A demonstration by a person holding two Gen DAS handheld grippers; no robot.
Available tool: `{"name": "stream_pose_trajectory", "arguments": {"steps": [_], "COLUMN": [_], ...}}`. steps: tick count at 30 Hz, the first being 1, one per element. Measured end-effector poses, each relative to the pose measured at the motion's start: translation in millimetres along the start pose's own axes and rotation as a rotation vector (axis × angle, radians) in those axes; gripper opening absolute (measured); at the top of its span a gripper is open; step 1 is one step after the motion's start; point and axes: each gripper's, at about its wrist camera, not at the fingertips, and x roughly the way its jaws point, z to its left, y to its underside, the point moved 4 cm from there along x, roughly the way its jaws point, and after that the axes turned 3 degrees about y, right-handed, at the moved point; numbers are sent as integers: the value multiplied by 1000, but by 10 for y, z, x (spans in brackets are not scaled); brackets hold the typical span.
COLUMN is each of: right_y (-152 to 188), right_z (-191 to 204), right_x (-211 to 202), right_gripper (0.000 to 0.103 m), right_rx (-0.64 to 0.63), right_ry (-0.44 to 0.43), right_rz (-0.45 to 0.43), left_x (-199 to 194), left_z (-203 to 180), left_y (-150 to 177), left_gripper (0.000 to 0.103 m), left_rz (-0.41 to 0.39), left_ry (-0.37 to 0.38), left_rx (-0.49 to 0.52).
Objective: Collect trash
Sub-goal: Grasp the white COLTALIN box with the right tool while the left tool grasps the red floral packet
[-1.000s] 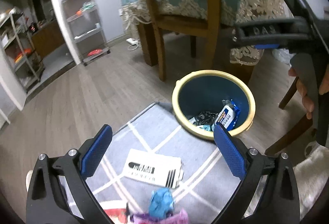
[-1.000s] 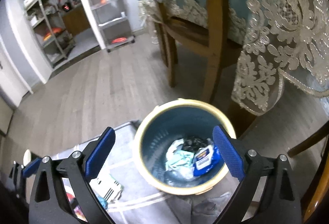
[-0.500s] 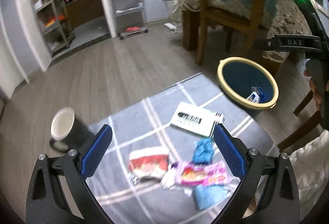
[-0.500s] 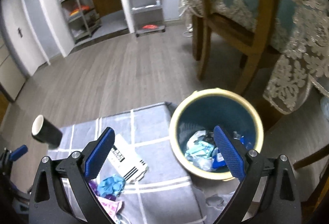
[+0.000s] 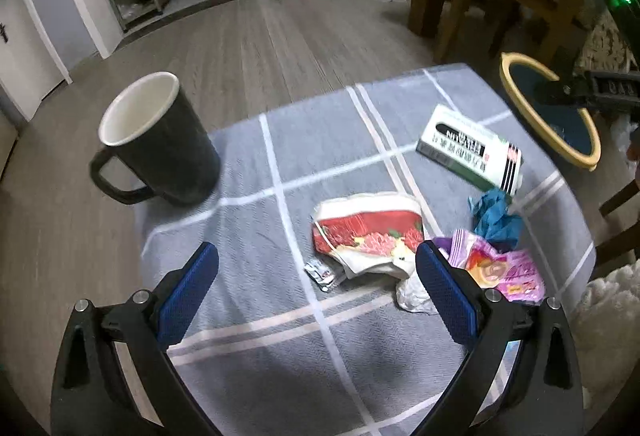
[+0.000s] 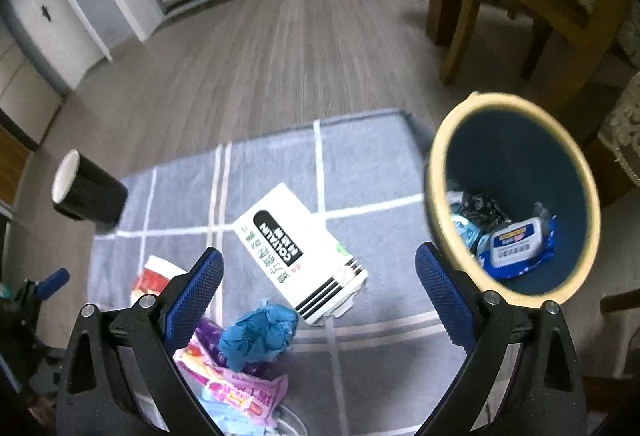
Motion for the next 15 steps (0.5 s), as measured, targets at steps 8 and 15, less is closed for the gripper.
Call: {"name": "stream_pose_trajectory", "arguments": {"steps": [8, 15], "right_y": [-21, -21], "right_z": [49, -28], "right_x": [153, 261], "right_gripper": [96, 96], "right_rx": [-21, -5], "right_ry": [23, 26], "right_rz": [27, 53], "left_x": [343, 497], "left_z": [-232, -344], "left_y": [35, -56], "left_gripper": [97, 97], "left_rz": [62, 95], "left_ry": [30, 69], "left_rx": [47, 24]}}
